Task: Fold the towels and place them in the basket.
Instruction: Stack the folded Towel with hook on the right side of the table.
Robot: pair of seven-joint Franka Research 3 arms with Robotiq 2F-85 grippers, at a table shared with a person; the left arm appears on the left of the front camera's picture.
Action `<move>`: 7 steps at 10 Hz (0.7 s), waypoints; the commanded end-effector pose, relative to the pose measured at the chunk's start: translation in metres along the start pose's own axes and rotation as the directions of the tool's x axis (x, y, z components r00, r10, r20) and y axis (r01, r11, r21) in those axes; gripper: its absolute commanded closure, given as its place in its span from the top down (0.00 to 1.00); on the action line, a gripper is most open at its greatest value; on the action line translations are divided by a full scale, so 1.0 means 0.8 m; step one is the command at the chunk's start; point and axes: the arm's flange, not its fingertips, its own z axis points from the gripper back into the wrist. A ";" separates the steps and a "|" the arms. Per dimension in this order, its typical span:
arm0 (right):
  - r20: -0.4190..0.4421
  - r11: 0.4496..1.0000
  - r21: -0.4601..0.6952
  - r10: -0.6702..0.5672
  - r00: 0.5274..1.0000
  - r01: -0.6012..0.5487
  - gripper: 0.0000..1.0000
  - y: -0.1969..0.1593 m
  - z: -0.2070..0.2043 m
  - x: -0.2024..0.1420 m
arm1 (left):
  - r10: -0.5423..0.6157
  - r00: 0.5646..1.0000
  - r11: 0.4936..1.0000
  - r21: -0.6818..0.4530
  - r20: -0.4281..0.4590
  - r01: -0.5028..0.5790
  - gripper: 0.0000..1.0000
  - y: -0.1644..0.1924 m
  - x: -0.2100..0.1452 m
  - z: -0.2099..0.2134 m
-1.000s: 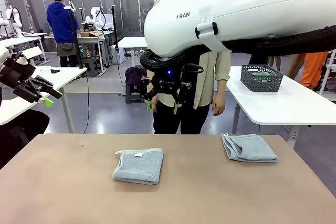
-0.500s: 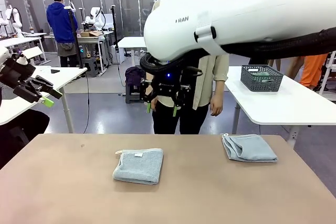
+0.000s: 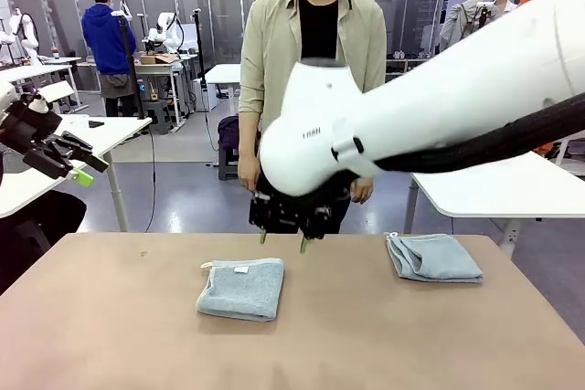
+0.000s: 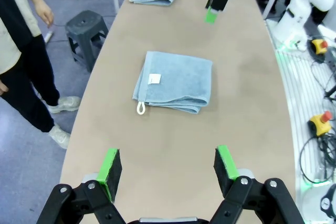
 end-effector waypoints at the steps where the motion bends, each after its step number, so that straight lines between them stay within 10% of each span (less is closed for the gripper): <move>1: -0.014 0.996 0.050 -0.078 0.997 0.079 0.82 -0.018 -0.035 -0.004 | 0.001 1.000 1.000 0.004 -0.015 -0.001 0.90 -0.002 0.002 0.002; 7: 0.028 0.987 0.113 -0.115 0.993 0.111 0.82 -0.037 -0.124 -0.001 | 0.001 1.000 1.000 0.004 -0.015 -0.001 0.90 -0.002 0.002 0.002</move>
